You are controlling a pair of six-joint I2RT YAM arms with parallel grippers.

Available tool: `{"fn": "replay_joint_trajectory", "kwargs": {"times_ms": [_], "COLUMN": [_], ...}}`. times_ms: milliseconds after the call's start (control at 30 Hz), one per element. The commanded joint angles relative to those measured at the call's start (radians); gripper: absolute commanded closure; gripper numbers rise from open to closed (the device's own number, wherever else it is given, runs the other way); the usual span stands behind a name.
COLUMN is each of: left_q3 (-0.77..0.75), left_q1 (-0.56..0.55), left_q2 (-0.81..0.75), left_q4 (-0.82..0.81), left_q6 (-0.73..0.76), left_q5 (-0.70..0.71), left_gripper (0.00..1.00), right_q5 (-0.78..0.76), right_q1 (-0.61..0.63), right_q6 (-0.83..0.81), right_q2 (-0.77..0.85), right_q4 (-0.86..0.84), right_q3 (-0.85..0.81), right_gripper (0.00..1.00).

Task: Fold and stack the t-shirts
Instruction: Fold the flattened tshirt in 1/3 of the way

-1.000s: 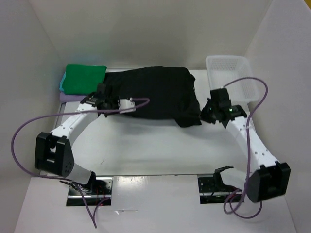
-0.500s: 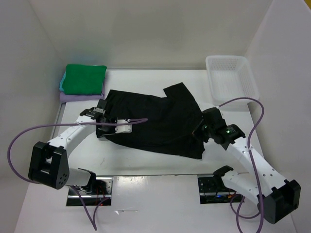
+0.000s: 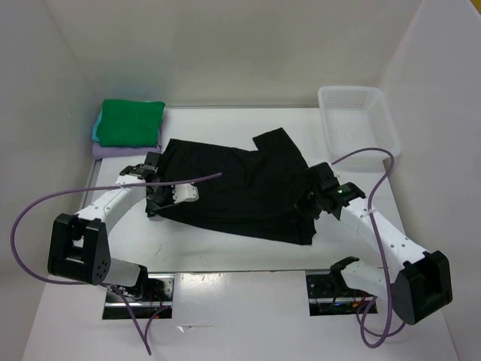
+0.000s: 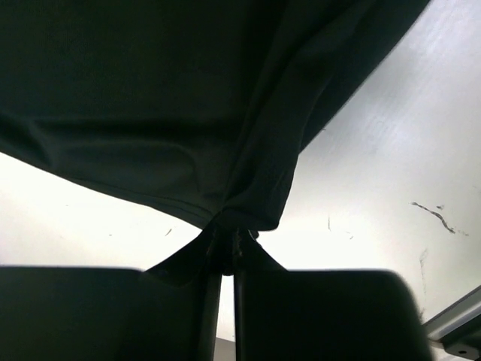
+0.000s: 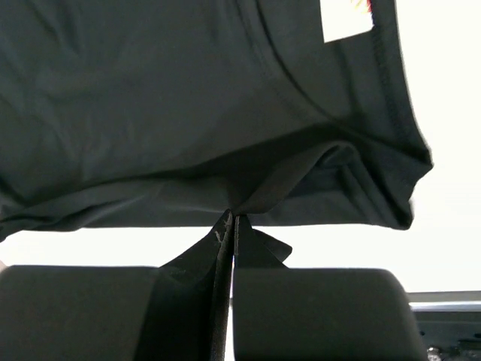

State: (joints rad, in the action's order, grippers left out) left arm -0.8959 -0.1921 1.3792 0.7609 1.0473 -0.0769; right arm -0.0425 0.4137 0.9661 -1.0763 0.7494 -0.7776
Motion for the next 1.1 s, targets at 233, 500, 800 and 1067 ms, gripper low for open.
{"fn": "replay_joint_trajectory", "kwargs": {"times_ms": [233,500,800,1067], "left_q3": [-0.09,-0.265,-0.31,-0.305], "left_q1": [0.103,0.181,0.215,0.292], "left_q2": [0.13,0.309,0.333,0.233], "left_q4": [-0.097,-0.129,-0.222,0.031], "left_q6": [-0.009,-0.119,-0.199,-0.199], "left_q5": [-0.009,-0.049,0.046,-0.153], "left_gripper": [0.74,0.7,0.58,0.41], "right_q5": [-0.02,-0.02,-0.02,-0.062], "right_q1": [-0.091,-0.156,-0.199,-0.239], "right_q6": [-0.127,-0.214,-0.291,-0.279], "right_q2": [-0.12,-0.312,-0.499,-0.413], "right_q4": [-0.12,-0.168,-0.197,-0.102], "right_q3": [-0.089,-0.187,-0.31,-0.37], "right_gripper": [1.0,1.0,0.87,0.1]}}
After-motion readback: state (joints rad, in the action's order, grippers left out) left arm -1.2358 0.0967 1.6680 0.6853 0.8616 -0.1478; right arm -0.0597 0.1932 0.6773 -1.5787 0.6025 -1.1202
